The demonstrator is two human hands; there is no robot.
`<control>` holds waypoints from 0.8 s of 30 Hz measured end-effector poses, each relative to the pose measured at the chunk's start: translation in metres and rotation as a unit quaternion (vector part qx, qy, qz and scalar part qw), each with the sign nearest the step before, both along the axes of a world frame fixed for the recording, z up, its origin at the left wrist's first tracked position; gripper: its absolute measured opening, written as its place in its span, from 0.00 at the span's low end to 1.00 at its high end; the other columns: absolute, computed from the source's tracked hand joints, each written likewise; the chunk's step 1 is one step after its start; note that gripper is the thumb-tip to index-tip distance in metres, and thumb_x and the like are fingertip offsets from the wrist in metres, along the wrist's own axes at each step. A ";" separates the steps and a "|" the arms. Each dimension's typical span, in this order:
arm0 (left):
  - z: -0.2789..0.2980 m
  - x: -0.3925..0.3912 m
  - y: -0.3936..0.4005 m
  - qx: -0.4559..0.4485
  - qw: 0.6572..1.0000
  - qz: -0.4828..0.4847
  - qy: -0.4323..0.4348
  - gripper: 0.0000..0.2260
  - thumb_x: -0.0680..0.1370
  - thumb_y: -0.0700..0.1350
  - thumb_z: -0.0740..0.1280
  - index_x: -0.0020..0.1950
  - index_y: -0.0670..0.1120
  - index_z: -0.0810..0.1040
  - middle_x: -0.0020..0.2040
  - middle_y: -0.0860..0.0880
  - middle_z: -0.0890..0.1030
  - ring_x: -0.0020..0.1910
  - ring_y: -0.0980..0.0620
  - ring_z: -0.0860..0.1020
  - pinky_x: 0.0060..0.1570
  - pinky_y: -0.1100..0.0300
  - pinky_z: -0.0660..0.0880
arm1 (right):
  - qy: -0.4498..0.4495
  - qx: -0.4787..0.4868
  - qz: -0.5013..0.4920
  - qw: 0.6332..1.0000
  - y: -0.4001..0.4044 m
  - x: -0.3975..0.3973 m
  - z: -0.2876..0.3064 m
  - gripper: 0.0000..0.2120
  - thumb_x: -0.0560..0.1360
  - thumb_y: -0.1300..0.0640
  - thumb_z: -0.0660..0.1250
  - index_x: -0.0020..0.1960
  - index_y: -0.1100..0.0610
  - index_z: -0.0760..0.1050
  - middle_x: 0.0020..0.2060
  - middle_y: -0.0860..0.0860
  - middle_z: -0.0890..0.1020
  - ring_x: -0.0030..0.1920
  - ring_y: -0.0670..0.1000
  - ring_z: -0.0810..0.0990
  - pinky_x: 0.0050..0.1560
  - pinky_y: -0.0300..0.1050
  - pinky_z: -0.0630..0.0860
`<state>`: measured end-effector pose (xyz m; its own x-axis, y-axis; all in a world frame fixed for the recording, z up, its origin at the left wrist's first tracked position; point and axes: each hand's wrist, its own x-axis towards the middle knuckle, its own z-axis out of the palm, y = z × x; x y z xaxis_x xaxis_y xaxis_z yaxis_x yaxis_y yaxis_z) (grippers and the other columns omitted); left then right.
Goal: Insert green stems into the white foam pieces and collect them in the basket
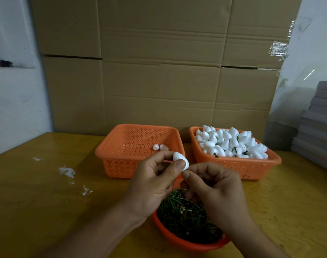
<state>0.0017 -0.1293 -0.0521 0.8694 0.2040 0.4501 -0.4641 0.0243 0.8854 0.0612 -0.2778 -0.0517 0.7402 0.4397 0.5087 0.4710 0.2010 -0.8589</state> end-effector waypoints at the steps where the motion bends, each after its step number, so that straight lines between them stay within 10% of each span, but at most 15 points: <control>1: 0.000 0.000 0.000 0.002 1.000 0.000 -0.004 0.14 0.76 0.51 0.70 0.58 0.46 0.81 0.27 0.54 0.69 0.22 0.58 0.62 0.22 0.67 0.62 | 0.011 0.006 0.004 1.000 0.000 0.001 0.001 0.05 0.69 0.54 0.73 0.41 0.56 0.84 0.31 0.57 0.84 0.27 0.50 0.81 0.28 0.38 0.75; 12: -0.008 0.003 0.004 0.039 0.997 0.070 -0.005 0.08 0.77 0.52 0.65 0.49 0.52 0.83 0.28 0.50 0.65 0.26 0.55 0.62 0.24 0.63 0.62 | 0.101 0.014 -0.243 0.965 -0.031 0.075 0.003 0.03 0.76 0.61 0.71 0.45 0.58 0.83 0.32 0.54 0.85 0.27 0.44 0.78 0.31 0.42 0.74; 18: -0.012 0.006 0.005 0.054 0.996 0.073 0.000 0.08 0.77 0.52 0.65 0.46 0.53 0.83 0.27 0.55 0.68 0.25 0.58 0.65 0.26 0.65 0.65 | -0.003 -0.143 -0.388 0.911 -0.044 0.133 -0.001 0.07 0.76 0.56 0.71 0.50 0.57 0.85 0.36 0.52 0.84 0.36 0.54 0.82 0.41 0.54 0.81; 24: -0.015 0.007 0.006 0.059 0.996 0.070 0.011 0.08 0.76 0.53 0.66 0.46 0.53 0.83 0.27 0.56 0.69 0.26 0.59 0.65 0.26 0.65 0.65 | -0.062 -0.327 -0.433 0.838 -0.036 0.150 0.004 0.08 0.76 0.51 0.69 0.41 0.51 0.83 0.27 0.49 0.80 0.29 0.51 0.78 0.30 0.40 0.69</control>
<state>0.0087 -0.1230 -0.0676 0.8455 0.2718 0.4597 -0.4366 -0.1438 0.8881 0.2107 -0.3143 -0.0475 0.8848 -0.0201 0.4655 0.2911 -0.7562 -0.5860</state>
